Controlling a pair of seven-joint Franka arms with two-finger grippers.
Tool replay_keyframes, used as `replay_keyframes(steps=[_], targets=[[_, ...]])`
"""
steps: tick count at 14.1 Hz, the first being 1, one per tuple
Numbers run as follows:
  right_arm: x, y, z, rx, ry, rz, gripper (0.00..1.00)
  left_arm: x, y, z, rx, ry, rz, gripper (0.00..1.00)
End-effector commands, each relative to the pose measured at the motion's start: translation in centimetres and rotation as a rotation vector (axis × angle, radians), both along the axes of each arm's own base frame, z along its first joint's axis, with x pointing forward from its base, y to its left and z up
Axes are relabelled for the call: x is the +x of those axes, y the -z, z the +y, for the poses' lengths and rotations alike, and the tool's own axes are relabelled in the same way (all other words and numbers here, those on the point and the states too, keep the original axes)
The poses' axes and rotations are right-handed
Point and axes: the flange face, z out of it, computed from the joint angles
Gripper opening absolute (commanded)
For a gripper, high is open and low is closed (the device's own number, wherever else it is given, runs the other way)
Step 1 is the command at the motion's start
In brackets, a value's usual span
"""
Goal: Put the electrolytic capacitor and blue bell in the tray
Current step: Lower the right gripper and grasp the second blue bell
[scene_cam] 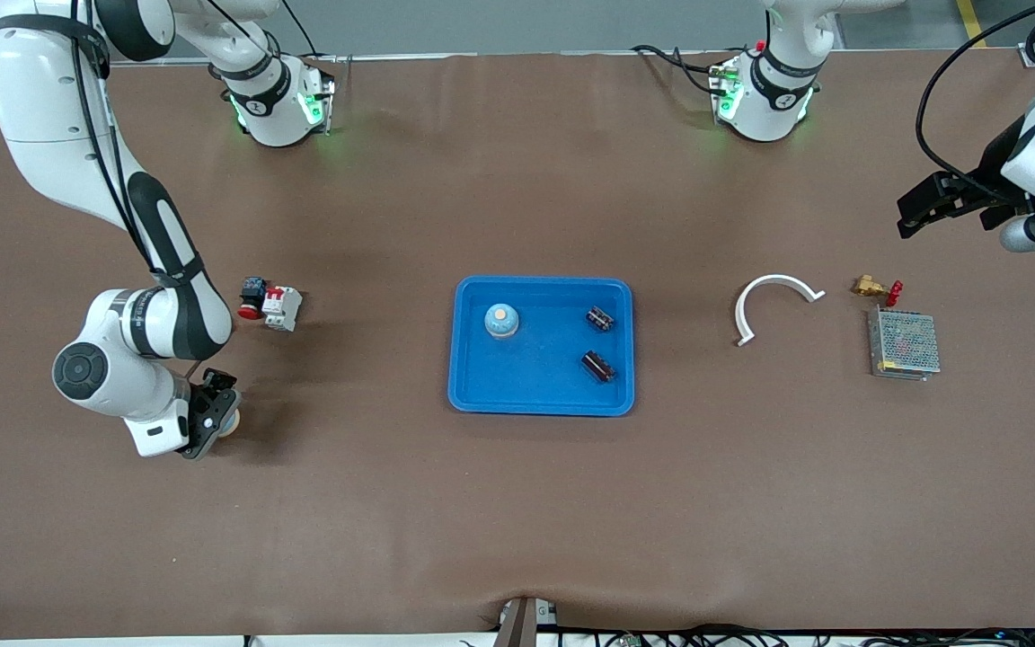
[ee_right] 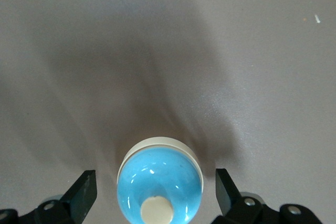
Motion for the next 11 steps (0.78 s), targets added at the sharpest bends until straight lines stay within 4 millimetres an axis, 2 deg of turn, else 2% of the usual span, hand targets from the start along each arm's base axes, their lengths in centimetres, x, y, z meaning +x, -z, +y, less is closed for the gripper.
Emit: replay_keyframes(steps=[1,11], targets=[[-0.20,-0.01,-0.49,0.005,-0.016,-0.007,1.00,-0.22,-0.51,-0.12,-0.020,0.013,-0.012,1.00],[-0.27,0.92,-0.90,0.007,-0.009,-0.007,1.00,-0.20,-0.46,-0.13,-0.020,0.011,-0.012,1.00]])
